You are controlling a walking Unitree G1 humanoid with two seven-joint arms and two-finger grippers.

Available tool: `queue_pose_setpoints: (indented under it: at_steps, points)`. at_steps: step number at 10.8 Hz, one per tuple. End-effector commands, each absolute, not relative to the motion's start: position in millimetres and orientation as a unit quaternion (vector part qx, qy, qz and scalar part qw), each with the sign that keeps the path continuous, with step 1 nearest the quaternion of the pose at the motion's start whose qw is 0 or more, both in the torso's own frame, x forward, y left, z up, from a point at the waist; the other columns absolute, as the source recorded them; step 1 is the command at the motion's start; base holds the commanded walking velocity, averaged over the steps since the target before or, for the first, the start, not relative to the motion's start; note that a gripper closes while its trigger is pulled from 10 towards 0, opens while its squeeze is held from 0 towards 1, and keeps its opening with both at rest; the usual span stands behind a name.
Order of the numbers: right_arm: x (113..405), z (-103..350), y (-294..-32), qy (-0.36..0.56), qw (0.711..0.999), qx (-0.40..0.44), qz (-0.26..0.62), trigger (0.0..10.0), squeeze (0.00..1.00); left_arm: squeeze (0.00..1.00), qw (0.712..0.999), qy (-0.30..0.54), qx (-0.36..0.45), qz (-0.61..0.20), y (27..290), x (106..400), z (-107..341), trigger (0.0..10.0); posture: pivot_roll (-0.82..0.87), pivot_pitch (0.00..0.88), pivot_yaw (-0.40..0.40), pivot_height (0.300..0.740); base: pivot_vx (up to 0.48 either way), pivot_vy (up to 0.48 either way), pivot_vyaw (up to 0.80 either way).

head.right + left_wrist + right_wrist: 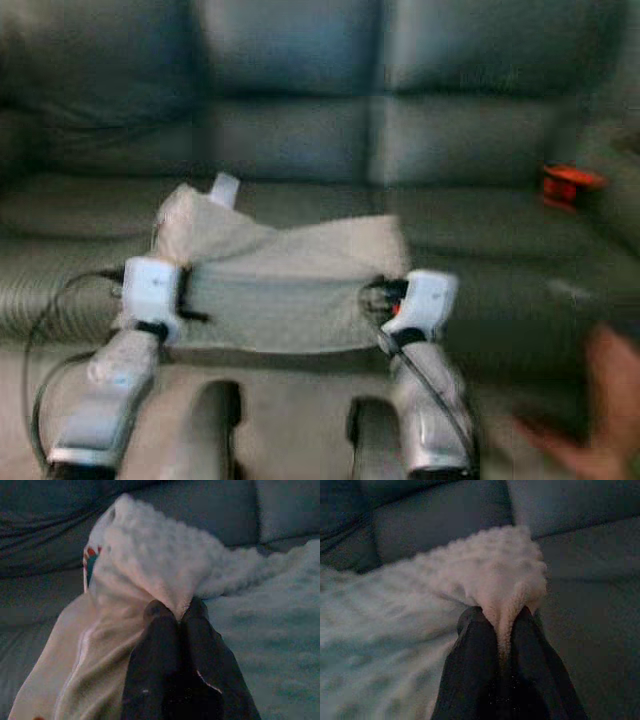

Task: Move the pillow to the sofa

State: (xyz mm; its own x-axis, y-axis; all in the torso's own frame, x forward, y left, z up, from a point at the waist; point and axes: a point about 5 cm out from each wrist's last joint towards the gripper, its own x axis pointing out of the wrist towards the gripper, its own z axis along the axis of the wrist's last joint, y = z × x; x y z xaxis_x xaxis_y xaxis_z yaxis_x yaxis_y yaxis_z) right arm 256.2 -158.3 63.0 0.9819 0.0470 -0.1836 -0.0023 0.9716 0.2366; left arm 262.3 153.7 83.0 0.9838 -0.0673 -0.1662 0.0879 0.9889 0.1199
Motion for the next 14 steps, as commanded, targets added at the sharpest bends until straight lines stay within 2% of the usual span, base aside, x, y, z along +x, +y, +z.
queue_pose_setpoints:
  at_steps: [1, 4, 9, 11, 14]
  points:
    - [261, 75, -166, 0.066, 0.991, 0.114, 0.001, 10.0, 0.00, 0.00, 0.996, 0.047, 0.065, -0.041, 151, 268, 97, 10.0, -0.03, 0.000, 0.019, 0.616, 0.000, 0.000, 0.00]
    - [261, 75, -166, 0.065, 0.991, 0.114, 0.002, 10.0, 0.00, 0.00, 0.996, 0.043, 0.053, -0.059, 143, 266, 98, 10.0, -0.03, 0.000, 0.019, 0.616, 0.000, 0.000, 0.00]
    - [260, 77, -164, 0.061, 0.992, 0.107, 0.016, 10.0, 0.00, 0.00, 0.996, 0.044, 0.049, -0.053, 144, 267, 98, 10.0, -0.04, 0.000, 0.020, 0.616, 0.296, 0.000, 0.00]
    - [260, 78, -161, 0.057, 0.993, 0.103, 0.023, 10.0, 0.00, 0.00, 0.997, 0.044, 0.047, -0.052, 144, 268, 98, 10.0, -0.04, 0.000, 0.019, 0.616, 0.291, 0.000, 0.73]
    - [261, 77, -165, 0.060, 0.993, 0.103, 0.008, 10.0, 0.00, 0.00, 0.996, 0.043, 0.039, -0.060, 140, 267, 98, 10.0, -0.04, 0.000, 0.019, 0.616, 0.092, 0.000, 0.00]
